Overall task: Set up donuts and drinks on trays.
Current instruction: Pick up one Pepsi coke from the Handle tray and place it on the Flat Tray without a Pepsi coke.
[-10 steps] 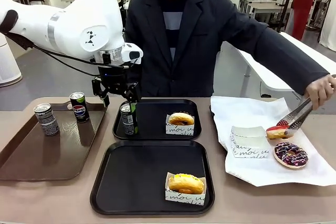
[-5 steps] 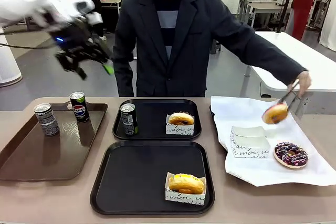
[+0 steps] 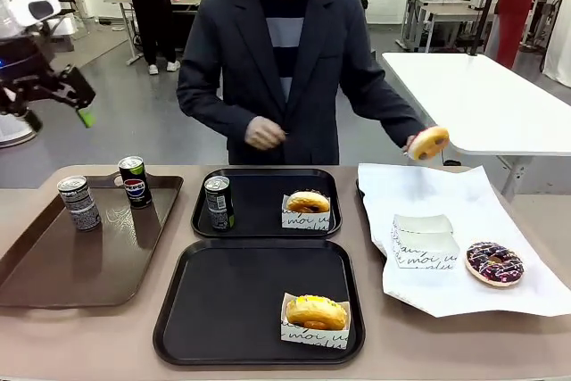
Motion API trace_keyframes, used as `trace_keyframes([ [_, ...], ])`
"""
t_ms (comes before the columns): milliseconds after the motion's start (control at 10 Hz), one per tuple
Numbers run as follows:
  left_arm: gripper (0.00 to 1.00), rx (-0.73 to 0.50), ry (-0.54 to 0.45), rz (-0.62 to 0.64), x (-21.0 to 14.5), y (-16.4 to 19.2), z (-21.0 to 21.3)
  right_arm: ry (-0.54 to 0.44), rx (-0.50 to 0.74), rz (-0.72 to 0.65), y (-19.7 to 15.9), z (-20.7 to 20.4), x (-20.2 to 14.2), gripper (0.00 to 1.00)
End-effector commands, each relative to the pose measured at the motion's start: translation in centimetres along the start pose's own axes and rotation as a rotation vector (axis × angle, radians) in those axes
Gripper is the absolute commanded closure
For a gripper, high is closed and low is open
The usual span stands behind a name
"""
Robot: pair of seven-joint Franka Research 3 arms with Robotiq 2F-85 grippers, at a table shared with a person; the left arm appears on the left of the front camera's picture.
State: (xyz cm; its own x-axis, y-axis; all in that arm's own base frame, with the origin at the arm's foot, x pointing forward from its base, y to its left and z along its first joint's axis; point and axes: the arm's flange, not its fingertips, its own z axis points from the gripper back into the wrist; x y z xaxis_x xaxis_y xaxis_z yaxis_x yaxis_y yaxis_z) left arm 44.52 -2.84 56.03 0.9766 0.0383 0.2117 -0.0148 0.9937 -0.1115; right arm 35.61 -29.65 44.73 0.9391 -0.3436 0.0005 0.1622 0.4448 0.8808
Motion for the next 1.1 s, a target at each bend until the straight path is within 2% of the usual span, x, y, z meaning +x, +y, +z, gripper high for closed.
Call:
trace_keyframes([
  [0,0.00,0.065,0.055,0.076,1.4,1.8,-1.1,-0.001,0.010,0.008,0.1,-0.1,-0.2,0.00],
  [300,0.00,0.062,0.127,0.090,3.8,5.3,-5.9,-0.001,0.010,0.008,0.1,-0.1,-0.2,0.00],
  [600,0.00,0.026,0.125,0.051,4.0,5.7,-9.9,-0.001,0.010,0.008,0.1,-0.1,-0.2,0.00],
  [700,0.00,0.050,0.149,0.057,4.3,5.3,-10.7,-0.001,0.010,0.008,0.1,-0.1,-0.2,0.00],
  [1000,0.00,0.060,0.151,0.078,3.7,5.9,-9.5,-0.001,0.010,0.008,0.1,-0.1,-0.2,0.00],
])
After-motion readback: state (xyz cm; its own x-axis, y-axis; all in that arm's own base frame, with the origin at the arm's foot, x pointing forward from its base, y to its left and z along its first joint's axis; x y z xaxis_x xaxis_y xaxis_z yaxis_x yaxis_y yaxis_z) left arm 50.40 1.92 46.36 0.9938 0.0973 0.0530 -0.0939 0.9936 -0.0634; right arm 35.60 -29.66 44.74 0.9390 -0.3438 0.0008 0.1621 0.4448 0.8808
